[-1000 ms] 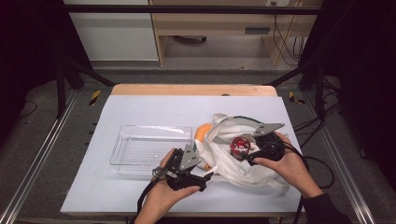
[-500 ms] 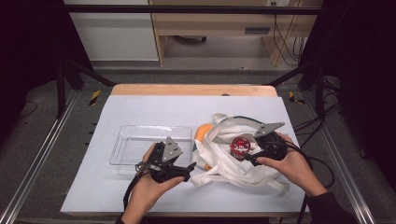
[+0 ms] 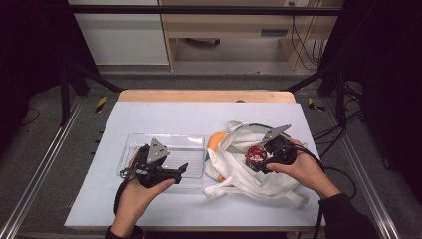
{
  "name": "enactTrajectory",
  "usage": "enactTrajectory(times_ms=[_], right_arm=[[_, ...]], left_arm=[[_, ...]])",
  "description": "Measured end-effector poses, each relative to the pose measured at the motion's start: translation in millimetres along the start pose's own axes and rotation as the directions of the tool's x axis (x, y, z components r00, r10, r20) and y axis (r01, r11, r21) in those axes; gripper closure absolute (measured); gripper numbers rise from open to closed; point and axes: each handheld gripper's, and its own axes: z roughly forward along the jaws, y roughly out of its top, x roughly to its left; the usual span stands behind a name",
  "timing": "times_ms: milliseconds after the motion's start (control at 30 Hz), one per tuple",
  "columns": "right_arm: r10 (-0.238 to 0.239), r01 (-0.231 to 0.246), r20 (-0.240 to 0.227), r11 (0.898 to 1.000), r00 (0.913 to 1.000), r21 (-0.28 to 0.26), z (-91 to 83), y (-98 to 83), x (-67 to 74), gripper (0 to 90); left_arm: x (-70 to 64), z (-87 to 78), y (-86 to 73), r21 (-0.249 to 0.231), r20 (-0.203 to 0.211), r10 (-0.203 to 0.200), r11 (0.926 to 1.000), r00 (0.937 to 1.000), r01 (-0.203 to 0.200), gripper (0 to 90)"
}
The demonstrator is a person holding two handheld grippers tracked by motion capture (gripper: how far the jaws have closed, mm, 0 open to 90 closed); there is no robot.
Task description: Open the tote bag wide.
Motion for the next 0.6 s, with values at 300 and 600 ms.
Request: enactTrajectory(times_ms=[300, 600], right_arm=[[-0.001, 0.002, -0.040, 0.999, 0.9992, 0.041, 16.2, 2.7, -7.0, 17.9], [-0.011, 0.014, -0.036, 0.996, 0.9993, 0.086, 31.0, 7.5, -9.7, 22.4]], left_arm=[[4.4, 1.8, -2.3, 0.015, 0.004, -0.002, 0.9999, 1.0000, 0.002, 12.2], [7.6, 0.7, -3.8, 0.024, -0.012, 0.000, 0.9997, 0.9999, 0.001, 12.3]])
